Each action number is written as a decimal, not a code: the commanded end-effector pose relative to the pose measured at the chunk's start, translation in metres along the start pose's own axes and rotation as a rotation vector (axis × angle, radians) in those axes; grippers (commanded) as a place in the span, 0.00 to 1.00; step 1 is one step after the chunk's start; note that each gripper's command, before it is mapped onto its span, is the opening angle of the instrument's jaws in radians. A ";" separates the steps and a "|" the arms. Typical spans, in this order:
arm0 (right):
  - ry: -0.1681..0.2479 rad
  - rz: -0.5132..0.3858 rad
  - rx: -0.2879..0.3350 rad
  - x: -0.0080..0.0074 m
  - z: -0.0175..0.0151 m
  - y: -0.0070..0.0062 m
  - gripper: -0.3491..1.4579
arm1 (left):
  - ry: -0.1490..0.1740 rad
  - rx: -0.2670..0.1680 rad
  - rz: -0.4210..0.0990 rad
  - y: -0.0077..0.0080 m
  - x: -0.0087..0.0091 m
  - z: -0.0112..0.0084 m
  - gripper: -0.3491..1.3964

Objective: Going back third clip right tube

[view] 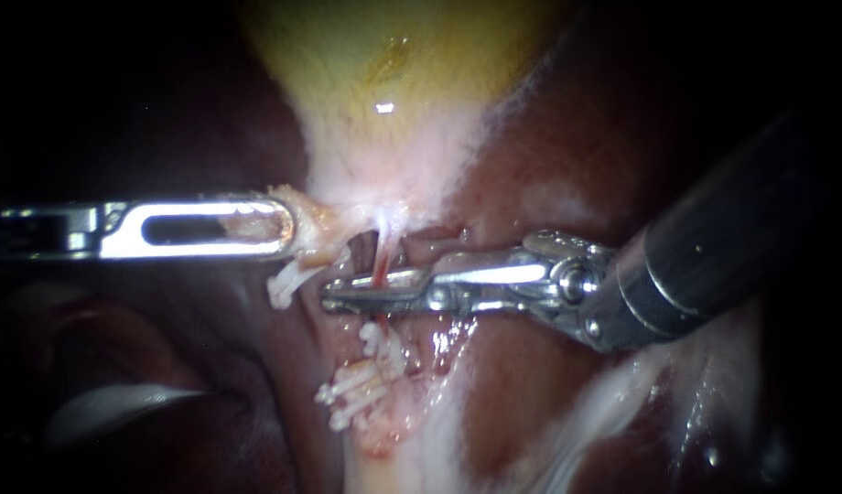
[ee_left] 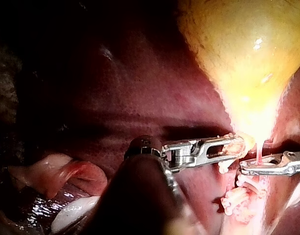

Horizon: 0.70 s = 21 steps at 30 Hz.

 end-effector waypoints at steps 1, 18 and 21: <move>0.000 0.000 0.000 0.0000 0.0000 0.0000 0.00 | -0.001 0.000 0.000 0.0000 0.0000 0.0000 0.00; -0.012 -0.286 0.010 -0.0003 0.0016 0.0003 0.47 | -0.001 0.000 0.000 0.0000 0.0000 0.0000 0.00; -0.008 -0.325 -0.003 -0.0006 0.0018 0.0007 0.47 | -0.001 0.000 0.000 -0.0001 0.0001 0.0000 0.00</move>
